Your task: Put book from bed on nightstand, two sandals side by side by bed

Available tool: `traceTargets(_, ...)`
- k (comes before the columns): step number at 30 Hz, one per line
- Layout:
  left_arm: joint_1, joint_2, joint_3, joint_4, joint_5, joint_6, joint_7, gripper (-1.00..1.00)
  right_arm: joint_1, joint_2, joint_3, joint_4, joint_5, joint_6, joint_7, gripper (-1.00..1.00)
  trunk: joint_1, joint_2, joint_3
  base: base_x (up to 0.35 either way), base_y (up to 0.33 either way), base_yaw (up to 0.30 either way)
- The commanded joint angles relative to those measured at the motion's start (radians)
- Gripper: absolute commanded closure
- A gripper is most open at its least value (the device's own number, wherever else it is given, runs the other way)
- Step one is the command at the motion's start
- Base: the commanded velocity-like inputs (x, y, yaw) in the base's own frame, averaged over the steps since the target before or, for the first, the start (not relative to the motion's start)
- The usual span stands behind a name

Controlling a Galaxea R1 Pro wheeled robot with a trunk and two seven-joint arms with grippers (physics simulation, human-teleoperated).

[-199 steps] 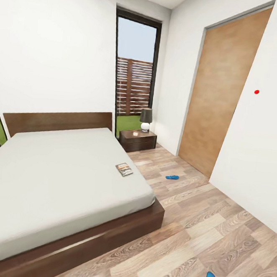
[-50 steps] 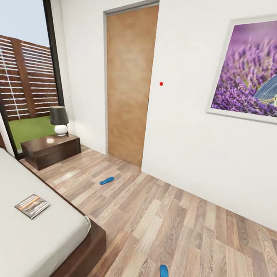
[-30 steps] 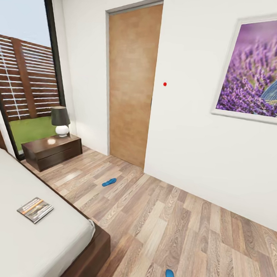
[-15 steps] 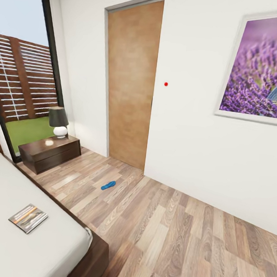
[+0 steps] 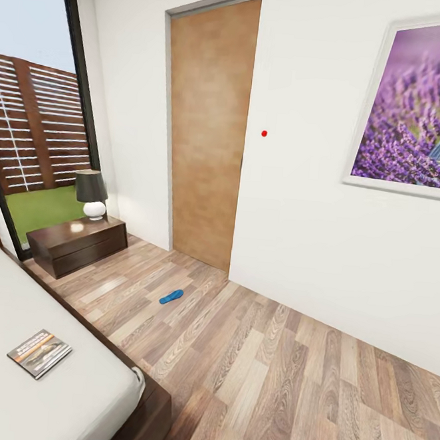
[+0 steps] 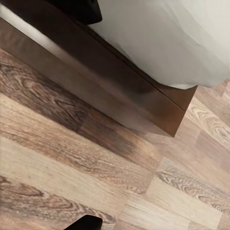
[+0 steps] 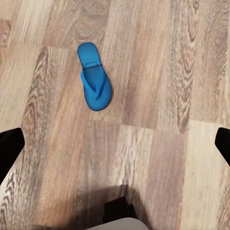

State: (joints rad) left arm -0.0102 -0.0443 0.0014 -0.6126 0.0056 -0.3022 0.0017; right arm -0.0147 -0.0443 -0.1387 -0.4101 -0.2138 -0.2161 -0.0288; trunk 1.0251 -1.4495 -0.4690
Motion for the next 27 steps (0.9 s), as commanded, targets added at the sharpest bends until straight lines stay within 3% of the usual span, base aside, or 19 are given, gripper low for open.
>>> traceTargets(1, -0.001, 0.0, 0.0, 0.001, 0.001, -0.003, 0.0, -1.0, -0.001, 0.0, 0.002, 0.001, -0.01, -0.004, 0.0, -1.0, 0.0, -0.001, -0.001, 0.002, 0.0, 0.0)
traceTargets(27, -0.001, 0.0, 0.0, 0.001, 0.001, -0.003, 0.0, -1.0, 0.0, -0.002, 0.0, 0.001, -0.011, -0.003, 0.0, -1.0, 0.0, -0.001, -0.001, 0.0, 0.0, 0.0)
